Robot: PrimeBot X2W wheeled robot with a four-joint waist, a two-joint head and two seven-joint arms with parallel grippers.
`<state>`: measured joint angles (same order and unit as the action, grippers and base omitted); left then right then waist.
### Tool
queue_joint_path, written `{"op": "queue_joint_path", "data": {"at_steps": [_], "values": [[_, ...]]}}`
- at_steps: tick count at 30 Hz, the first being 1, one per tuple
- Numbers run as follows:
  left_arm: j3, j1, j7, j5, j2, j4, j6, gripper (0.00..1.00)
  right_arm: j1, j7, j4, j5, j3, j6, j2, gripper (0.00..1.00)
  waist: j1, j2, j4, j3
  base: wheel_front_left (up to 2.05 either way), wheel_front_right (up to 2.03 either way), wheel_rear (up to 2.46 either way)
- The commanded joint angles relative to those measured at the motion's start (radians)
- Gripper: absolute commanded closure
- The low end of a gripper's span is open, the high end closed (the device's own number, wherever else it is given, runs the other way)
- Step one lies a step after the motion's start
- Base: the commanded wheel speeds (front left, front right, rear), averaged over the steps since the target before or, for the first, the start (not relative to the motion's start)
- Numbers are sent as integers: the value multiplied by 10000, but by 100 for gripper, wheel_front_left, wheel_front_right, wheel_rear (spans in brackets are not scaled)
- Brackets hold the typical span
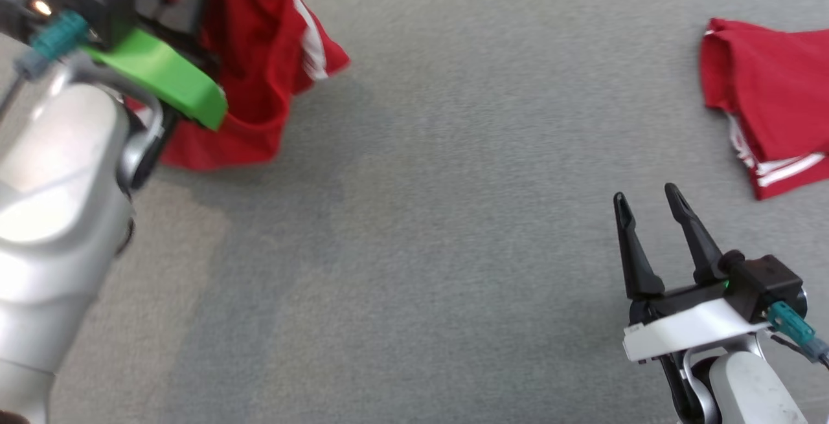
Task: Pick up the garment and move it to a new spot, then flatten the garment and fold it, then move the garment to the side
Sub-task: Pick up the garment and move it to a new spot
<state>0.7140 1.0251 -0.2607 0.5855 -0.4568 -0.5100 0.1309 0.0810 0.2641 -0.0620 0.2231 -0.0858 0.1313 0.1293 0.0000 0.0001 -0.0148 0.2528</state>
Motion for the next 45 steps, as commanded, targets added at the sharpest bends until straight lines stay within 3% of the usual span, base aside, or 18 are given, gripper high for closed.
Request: {"op": "queue_joint_path", "data": {"at_steps": [1,6,11,22,23,24,25,39,45], "values": [[95,-527,-20,199,65,293,-15,100,-226,0,44,12,14,-11,-19,0,0,-1,-1627,-1478,0,0,0],[464,-1660,-36,591,495,1348,-19,100,-528,0,186,13,298,-11,-13,0,0,-1,-2197,-1643,0,0,0],[646,-2924,-46,1060,1423,1253,-32,100,-693,-1,309,-12,499,-11,-60,0,0,-1,-2505,-1437,0,0,0],[787,-4471,-32,-109,2353,-824,-21,100,-415,-1,507,-88,590,-9,-43,0,0,-1,-2445,-318,0,0,0],[709,-4541,-31,-104,2401,-1009,-21,86,-423,0,513,-89,609,-9,-33,0,0,-1,-2379,-278,0,0,0],[624,-4528,-32,-198,2441,-1078,-20,36,-446,-1,516,-101,630,-9,-12,0,0,-1,-2285,-245,0,0,0],[456,-4523,-33,-201,2499,-1068,-20,0,-462,0,511,-111,628,-11,-8,0,0,-1,-2205,-236,0,0,0],[-2067,-7681,-32,-1766,3144,1633,-551,0,-1283,0,146,36,683,-11,-30,0,0,-1,48,-1913,0,0,0],[-3318,-9203,-31,-2151,3393,2517,-1061,0,-1682,-1,-90,148,614,-10,-208,0,0,-1,943,-2542,0,0,0]]}}
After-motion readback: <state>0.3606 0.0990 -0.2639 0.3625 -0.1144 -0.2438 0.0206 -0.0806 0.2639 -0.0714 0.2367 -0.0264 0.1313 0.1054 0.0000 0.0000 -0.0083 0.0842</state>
